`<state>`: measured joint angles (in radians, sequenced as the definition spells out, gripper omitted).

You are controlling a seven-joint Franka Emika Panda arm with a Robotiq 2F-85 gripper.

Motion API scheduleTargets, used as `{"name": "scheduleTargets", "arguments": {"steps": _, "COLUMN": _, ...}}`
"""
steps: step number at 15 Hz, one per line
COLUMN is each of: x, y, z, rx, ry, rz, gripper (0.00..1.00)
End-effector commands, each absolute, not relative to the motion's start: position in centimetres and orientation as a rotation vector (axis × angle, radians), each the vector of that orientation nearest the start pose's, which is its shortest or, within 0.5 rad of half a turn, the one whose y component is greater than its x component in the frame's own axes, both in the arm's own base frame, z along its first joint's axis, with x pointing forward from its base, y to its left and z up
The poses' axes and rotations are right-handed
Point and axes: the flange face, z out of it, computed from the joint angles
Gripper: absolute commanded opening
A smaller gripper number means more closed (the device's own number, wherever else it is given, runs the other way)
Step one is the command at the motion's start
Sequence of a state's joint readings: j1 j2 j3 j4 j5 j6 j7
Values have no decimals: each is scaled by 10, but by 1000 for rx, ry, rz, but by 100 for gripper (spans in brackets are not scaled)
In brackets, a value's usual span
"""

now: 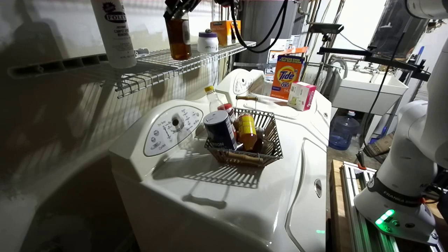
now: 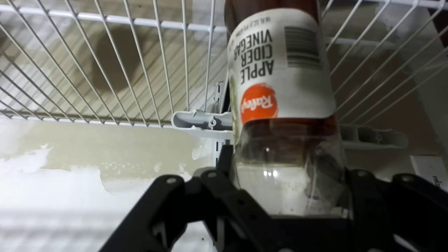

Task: Put the brown bottle from the bottom shelf into the basket.

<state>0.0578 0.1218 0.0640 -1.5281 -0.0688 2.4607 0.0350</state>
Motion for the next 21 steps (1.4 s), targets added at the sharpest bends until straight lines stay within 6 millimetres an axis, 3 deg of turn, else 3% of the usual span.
{"name": "scheduleTargets", "arguments": {"steps": 1, "x": 601, "y": 73, "z": 692, "rx": -2942, "ry": -122, "rz": -1177, "gripper": 32}}
{"name": "scheduleTargets", "arguments": {"steps": 8, "x": 552, "y": 68, "z": 676, "rx": -3037, "ry": -60, "rz": -917, "gripper": 32}}
{"name": "scheduleTargets", "arguments": {"steps": 13, "x": 530, "y": 64, "z": 644, "rx": -3076, "ry": -41, "rz": -737, "gripper": 32}}
{"name": "scheduleTargets", "arguments": {"steps": 21, "x": 514, "y": 44, "z": 577, "rx": -3080, "ry": 77, "rz": -517, "gripper": 32}}
